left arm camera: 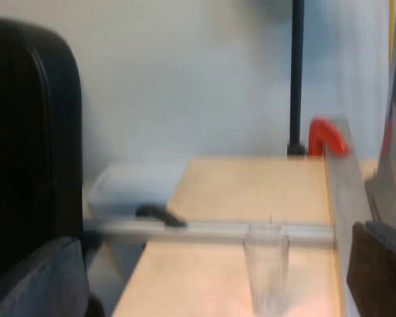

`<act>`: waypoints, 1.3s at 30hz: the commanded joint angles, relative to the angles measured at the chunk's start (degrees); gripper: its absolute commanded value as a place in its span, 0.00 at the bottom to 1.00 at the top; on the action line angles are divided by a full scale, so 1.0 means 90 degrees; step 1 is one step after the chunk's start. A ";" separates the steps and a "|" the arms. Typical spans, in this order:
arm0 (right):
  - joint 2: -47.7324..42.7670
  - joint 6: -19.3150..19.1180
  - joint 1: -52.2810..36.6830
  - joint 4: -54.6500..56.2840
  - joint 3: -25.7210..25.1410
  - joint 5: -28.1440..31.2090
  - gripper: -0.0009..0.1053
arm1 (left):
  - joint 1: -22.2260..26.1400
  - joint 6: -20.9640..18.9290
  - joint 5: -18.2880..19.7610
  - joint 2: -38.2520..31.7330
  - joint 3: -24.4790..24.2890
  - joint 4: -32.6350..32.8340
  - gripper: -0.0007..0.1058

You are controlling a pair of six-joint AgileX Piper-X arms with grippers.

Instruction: Place mug into machine

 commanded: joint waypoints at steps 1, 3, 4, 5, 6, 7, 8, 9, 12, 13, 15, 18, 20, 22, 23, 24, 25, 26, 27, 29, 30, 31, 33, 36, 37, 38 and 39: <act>-0.0863 0.0075 -0.0015 -0.0079 0.0403 -0.0022 0.52 | 0.0006 -0.0071 -0.0029 -0.0619 0.0035 0.0531 0.77; -0.1377 0.0300 -0.0015 -0.0079 0.0721 0.0000 0.52 | -0.0011 -0.0071 -0.0023 -0.0980 0.0035 0.1103 0.77; -0.1506 0.0362 -0.0015 -0.0079 0.0771 0.0004 0.52 | -0.0009 -0.0071 -0.0023 -0.0970 -0.0027 0.1245 0.77; -0.1764 0.0495 -0.0015 -0.0079 0.0925 0.0018 0.52 | -0.0010 -0.0106 -0.0023 -0.0936 -0.0041 0.1406 0.77; -0.1977 0.0695 -0.0015 -0.0093 0.1065 0.0123 0.52 | -0.0010 -0.0164 -0.0023 -0.0952 -0.0040 0.1405 0.77; -0.1999 0.0763 -0.0015 -0.0091 0.1152 0.0201 0.52 | -0.0010 -0.0172 -0.0023 -0.0952 -0.0040 0.1369 0.77; -0.1944 0.0911 -0.0015 0.0071 0.1177 0.0322 0.52 | -0.0010 -0.0212 -0.0010 -0.0951 -0.0026 0.1215 0.77; -0.1866 0.0897 -0.0015 0.0069 0.1247 0.0383 0.52 | -0.0010 -0.0248 -0.0010 -0.0951 -0.0011 0.1095 0.77; -0.1889 0.0899 -0.0015 -0.0308 0.1448 0.0249 0.52 | -0.0010 -0.0291 -0.0012 -0.0951 0.0076 0.0734 0.77; -0.1888 0.0899 -0.0015 -0.0420 0.1499 0.0214 0.52 | -0.0010 -0.0289 -0.0012 -0.0951 0.0221 0.0401 0.77; -0.1888 0.0899 -0.0015 -0.0612 0.1623 0.0068 0.52 | -0.0010 -0.0289 0.0068 -0.0951 0.0387 0.0168 0.77; -0.1888 0.0867 -0.0015 -0.0616 0.1740 -0.0054 0.51 | -0.0010 -0.0289 0.0291 -0.0933 0.0656 0.0035 0.77; -0.1888 0.0676 -0.0015 -0.0457 0.1874 -0.0220 0.51 | -0.0010 -0.0289 0.0518 -0.0933 0.0893 0.0004 0.77; -0.1888 0.0521 -0.0015 -0.0270 0.1993 -0.0369 0.51 | -0.0010 -0.0289 0.0751 -0.0933 0.1095 -0.0032 0.77; -0.1888 0.0497 -0.0015 -0.0209 0.2049 -0.0385 0.51 | -0.0010 -0.0289 0.0788 -0.0933 0.1120 -0.0038 0.77; -0.1888 0.0497 -0.0015 -0.0168 0.2062 -0.0385 0.51 | -0.0010 -0.0289 0.0965 -0.0924 0.1379 -0.0051 0.77; -0.1888 0.0497 -0.0015 0.0034 0.2130 -0.0384 0.51 | -0.0010 -0.0289 0.0994 -0.0924 0.1419 -0.0051 0.77; -0.1888 0.0462 -0.0015 0.0234 0.2205 -0.0384 0.51 | -0.0010 -0.0289 0.1021 -0.0924 0.1531 -0.0035 0.77; -0.1888 0.0431 -0.0015 0.0392 0.2269 -0.0384 0.51 | -0.0010 -0.0289 0.1029 -0.0924 0.1625 -0.0035 0.77; -0.1888 0.0411 -0.0015 0.0380 0.2311 -0.0373 0.51 | -0.0010 -0.0306 0.1066 -0.0924 0.1709 -0.0126 0.77; -0.1888 0.0411 -0.0015 0.0377 0.2311 -0.0373 0.51 | -0.0010 -0.0306 0.1149 -0.0924 0.1723 -0.0159 0.77; -0.1888 0.0362 -0.0015 0.0380 0.2310 -0.0373 0.51 | -0.0010 -0.0295 0.1149 -0.0924 0.1722 -0.0157 0.77; -0.1888 0.0362 -0.0015 0.0380 0.2310 -0.0373 0.51 | -0.0010 -0.0280 0.1149 -0.0924 0.1722 -0.0157 0.77; -0.1888 0.0362 -0.0015 0.0380 0.2310 -0.0373 0.51 | -0.0010 -0.0214 0.1149 -0.0924 0.1627 0.0044 0.77; -0.1888 0.0362 -0.0015 0.0380 0.2310 -0.0373 0.51 | -0.0010 -0.0195 0.1149 -0.0924 0.1590 0.0088 0.77; -0.1888 0.0362 -0.0015 0.0380 0.2310 -0.0373 0.51 | -0.0010 -0.0110 0.1149 -0.0924 0.1528 0.0217 0.77; -0.1888 0.0362 -0.0015 0.0380 0.2310 -0.0329 0.51 | -0.0010 -0.0059 0.1149 -0.0924 0.1506 0.0278 0.77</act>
